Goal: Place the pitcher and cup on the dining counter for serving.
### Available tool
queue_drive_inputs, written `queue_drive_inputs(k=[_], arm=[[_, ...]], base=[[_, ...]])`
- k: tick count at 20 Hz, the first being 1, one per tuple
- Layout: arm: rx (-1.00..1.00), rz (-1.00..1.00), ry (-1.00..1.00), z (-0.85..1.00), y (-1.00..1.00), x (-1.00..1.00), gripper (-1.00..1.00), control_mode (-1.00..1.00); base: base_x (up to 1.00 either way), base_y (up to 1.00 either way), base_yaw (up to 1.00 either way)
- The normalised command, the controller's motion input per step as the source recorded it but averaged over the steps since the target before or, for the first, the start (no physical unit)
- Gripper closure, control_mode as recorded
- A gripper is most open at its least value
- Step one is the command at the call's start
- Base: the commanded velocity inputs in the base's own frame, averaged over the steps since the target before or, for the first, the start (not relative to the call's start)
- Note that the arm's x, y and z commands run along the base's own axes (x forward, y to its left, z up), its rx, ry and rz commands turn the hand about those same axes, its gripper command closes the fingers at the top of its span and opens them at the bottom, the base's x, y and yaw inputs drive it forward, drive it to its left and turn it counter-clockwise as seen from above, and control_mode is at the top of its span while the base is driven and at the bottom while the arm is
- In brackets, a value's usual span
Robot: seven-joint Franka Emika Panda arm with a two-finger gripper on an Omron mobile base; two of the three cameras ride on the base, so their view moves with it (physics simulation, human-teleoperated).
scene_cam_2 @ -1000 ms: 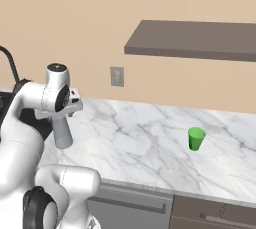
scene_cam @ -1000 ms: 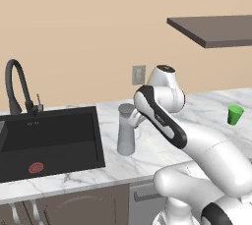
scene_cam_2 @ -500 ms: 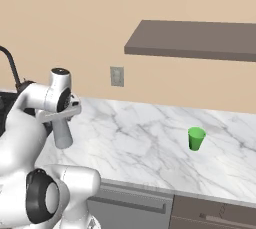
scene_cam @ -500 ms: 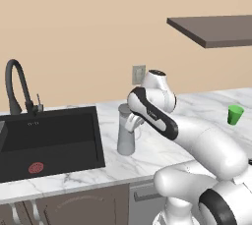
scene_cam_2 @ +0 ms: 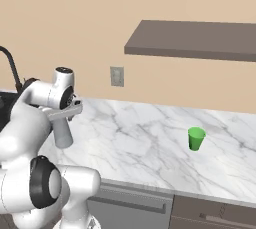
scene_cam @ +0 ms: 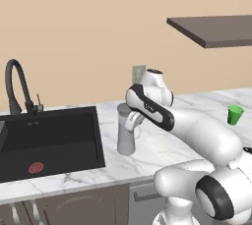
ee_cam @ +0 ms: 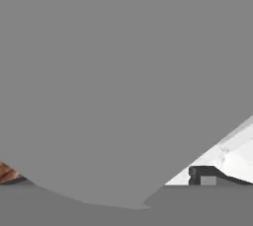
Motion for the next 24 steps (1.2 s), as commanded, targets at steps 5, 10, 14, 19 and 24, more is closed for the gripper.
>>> queue_drive_inputs(k=[5, 10, 14, 19, 24], arm=[[0.0, 0.06, 0.0, -0.18, 0.0, 0.05, 1.0, -1.0], [0.0, 0.03, 0.0, -0.21, 0.0, 0.0, 1.0, -1.0], [0.0, 0.0, 0.0, -0.02, 0.0, 0.0, 1.0, -1.0], [0.0, 0.0, 0.0, 0.0, 0.0, -0.01, 1.0, -1.0], [0.03, 0.0, -0.08, 0.03, 0.0, -0.24, 1.0, -1.0]], base=[[0.0, 0.0, 0.0], [0.0, 0.0, 0.0], [0.0, 0.0, 0.0], [0.0, 0.0, 0.0], [0.0, 0.0, 0.0]])
